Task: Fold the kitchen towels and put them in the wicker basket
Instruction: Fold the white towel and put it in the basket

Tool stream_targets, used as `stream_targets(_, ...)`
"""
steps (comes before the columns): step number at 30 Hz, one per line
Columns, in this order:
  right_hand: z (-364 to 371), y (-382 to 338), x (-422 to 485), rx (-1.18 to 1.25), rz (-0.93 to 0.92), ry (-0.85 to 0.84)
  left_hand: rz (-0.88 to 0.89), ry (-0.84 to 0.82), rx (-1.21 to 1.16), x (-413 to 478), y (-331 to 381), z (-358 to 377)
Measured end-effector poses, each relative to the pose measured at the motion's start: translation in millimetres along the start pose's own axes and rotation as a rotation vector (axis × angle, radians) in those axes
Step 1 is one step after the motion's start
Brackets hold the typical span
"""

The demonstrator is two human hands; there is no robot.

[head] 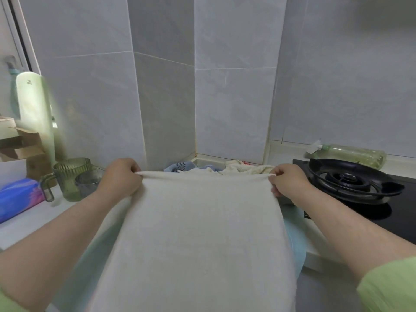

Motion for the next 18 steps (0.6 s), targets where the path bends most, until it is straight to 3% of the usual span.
stream_targets(3,3,-6,3,0.249,0.134,0.009,-0.166,0.025,-0.282,7,-9,-8)
stream_targets(7,2,-31,5,0.467,0.105,0.027,-0.191,0.073,-0.4,10,-3,-24)
stream_targets(12,-5,-48,-5,0.578,0.024,0.001,-0.147,0.079,-0.476,2,-2,-41)
stream_targets(18,-7,-30,-37,0.705,0.086,-0.074,-0.23,0.021,-0.692,-42,-5,-45)
Point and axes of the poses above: each hand's wrist, its own x-axis towards the middle knuckle, its own z-axis out of the palm, y = z × x, the point moved 10 cm from there along x, towards the middle knuckle, and after that the axes turned 1 degree about x, right-handed, at the moved point
